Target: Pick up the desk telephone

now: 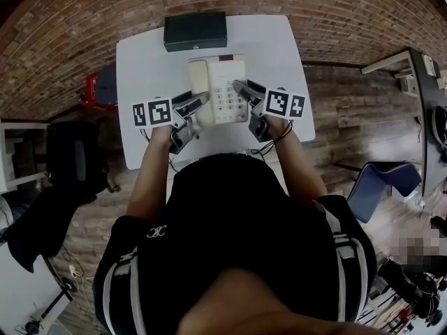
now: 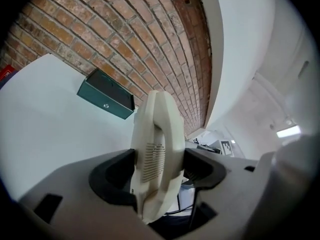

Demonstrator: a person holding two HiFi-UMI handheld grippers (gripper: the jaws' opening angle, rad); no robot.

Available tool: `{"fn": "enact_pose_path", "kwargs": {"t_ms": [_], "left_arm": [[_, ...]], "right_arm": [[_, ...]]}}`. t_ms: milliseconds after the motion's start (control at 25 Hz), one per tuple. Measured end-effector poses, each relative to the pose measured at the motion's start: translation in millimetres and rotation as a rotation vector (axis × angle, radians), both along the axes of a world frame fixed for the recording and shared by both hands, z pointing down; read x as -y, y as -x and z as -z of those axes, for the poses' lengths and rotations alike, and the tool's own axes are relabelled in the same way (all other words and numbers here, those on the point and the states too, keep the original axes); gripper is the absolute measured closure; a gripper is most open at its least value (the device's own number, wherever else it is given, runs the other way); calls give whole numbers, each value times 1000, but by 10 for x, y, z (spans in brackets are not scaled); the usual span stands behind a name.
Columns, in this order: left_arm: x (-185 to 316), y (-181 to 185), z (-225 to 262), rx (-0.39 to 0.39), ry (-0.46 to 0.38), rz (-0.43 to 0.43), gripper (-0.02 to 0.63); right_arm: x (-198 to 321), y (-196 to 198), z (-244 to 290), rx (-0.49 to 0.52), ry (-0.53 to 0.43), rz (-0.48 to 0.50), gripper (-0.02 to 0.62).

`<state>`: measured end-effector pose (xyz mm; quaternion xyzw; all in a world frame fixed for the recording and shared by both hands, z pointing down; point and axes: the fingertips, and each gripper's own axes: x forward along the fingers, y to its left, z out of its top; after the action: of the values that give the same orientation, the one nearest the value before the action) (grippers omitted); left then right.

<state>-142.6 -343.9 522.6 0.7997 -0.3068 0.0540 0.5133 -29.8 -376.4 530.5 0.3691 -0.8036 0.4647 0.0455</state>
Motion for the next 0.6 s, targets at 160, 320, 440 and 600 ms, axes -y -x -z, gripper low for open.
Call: {"fn": "enact_pose_path", "kwargs": {"t_ms": [160,320,440,600], "left_arm": [[15,-16,251,-31,-30,9,295],[46,-75,491,-15,-44,-1,296],[64,-106,650,7,-73,-5,296],[94,-129,723,20,-92,-11,298]], "right_arm": [[21,-16,299,-32,-36,-15,391],[75,-61,562,-36,-81,-18,391],[98,-89,710,-13,-109,-25,391],[114,-112,775,-9,-122,-30,391]]}}
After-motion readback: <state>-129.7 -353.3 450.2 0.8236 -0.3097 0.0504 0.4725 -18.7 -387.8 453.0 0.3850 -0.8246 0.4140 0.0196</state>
